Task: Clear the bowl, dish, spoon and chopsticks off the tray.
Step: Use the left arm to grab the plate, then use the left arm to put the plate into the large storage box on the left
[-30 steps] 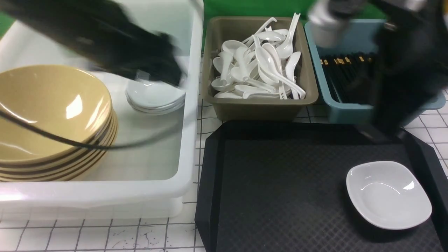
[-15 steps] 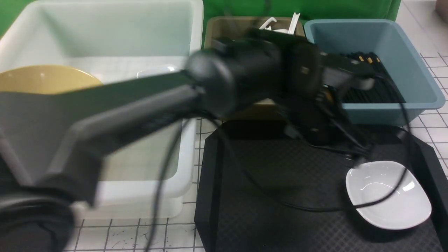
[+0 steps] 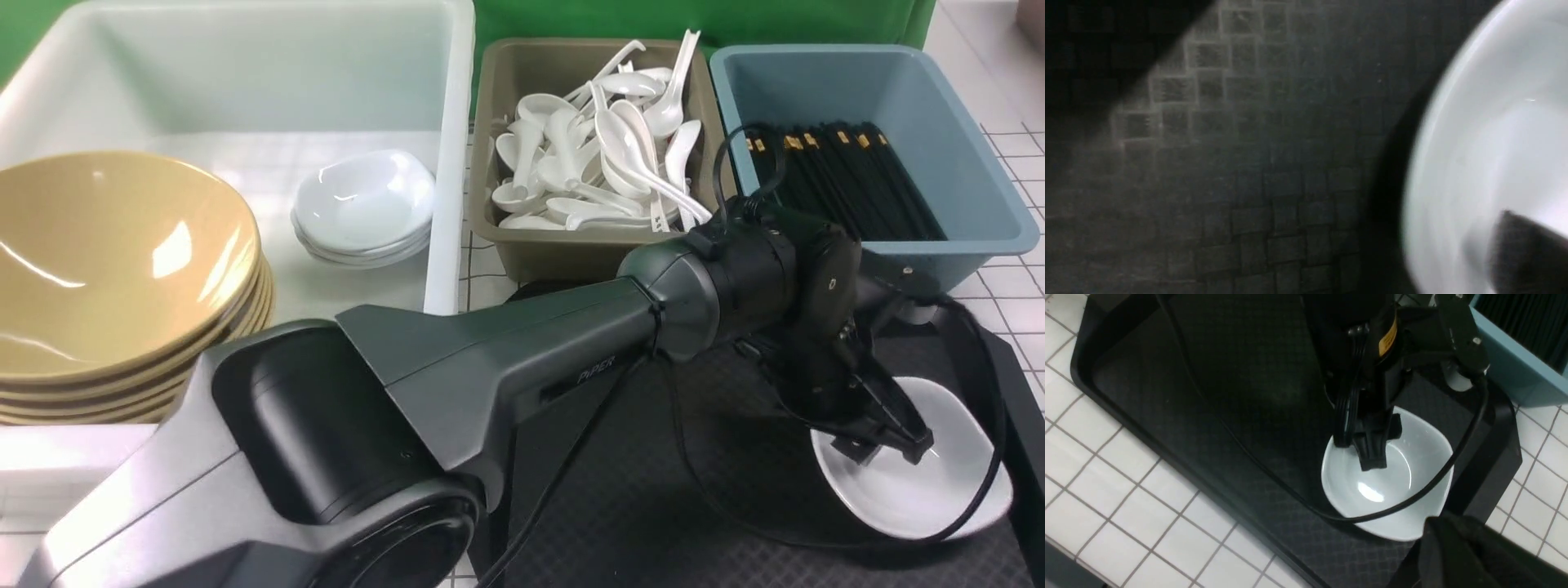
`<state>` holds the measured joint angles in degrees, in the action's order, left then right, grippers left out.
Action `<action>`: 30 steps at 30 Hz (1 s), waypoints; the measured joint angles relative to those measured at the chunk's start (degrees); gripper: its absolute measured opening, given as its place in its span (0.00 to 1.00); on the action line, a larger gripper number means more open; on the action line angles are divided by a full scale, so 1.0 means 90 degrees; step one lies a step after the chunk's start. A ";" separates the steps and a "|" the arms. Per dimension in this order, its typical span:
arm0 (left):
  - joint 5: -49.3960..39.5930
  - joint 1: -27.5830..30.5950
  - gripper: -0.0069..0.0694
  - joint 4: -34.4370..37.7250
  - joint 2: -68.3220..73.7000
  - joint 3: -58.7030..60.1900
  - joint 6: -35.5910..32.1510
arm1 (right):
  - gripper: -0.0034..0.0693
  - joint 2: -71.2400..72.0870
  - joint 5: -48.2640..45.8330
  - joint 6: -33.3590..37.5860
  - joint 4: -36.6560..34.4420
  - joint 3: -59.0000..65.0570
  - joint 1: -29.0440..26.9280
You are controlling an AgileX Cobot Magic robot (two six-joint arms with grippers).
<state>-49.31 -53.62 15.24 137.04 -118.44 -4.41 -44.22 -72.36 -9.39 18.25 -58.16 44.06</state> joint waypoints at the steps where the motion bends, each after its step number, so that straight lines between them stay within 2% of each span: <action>1: 0.0000 -0.0002 0.39 0.0000 -0.0012 -0.0006 0.0000 | 0.11 0.0000 0.0000 0.0022 0.0000 0.0000 0.0000; 2: -0.0005 -0.0008 0.27 -0.0018 -0.0033 -0.0006 0.0006 | 0.11 0.0000 0.0006 0.0045 0.0000 0.0000 0.0000; 6: -0.0202 0.0023 0.12 -0.0154 -0.0364 -0.0081 -0.0042 | 0.11 -0.0083 0.0169 0.0236 0.0000 -0.0157 0.0000; 10: -0.0636 0.0273 0.10 -0.0472 -0.0859 -0.0094 -0.0095 | 0.11 -0.0544 0.0250 0.0526 0.0000 -0.0752 0.0000; 15: -0.1280 0.0996 0.10 -0.0741 -0.1874 -0.0106 -0.0148 | 0.11 -0.1582 0.0278 0.1043 -0.0102 -0.1798 0.0000; 20: -0.2231 0.2154 0.10 -0.1216 -0.2974 -0.0141 -0.0179 | 0.11 -0.2942 0.0328 0.1684 -0.0555 -0.3114 0.0000; 21: -0.2366 0.2541 0.10 -0.1331 -0.3182 -0.0141 -0.0179 | 0.11 -0.3250 0.0340 0.1854 -0.0665 -0.3388 0.0000; 25: -0.2523 0.3487 0.10 -0.1510 -0.3635 -0.0141 -0.0198 | 0.11 -0.3785 0.0397 0.2146 -0.0942 -0.3952 0.0000; 26: -0.2537 0.4083 0.10 -0.1504 -0.3787 -0.0141 -0.0203 | 0.11 -0.4007 0.0526 0.2235 -0.1031 -0.4084 0.0000; 30: -0.2549 0.4900 0.10 -0.1284 -0.3873 -0.0065 -0.0252 | 0.11 -0.4271 0.0847 0.2248 -0.1183 -0.4166 0.0000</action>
<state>-72.25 -9.52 3.69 102.19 -119.02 -6.68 -82.66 -64.74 10.84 7.61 -95.66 44.06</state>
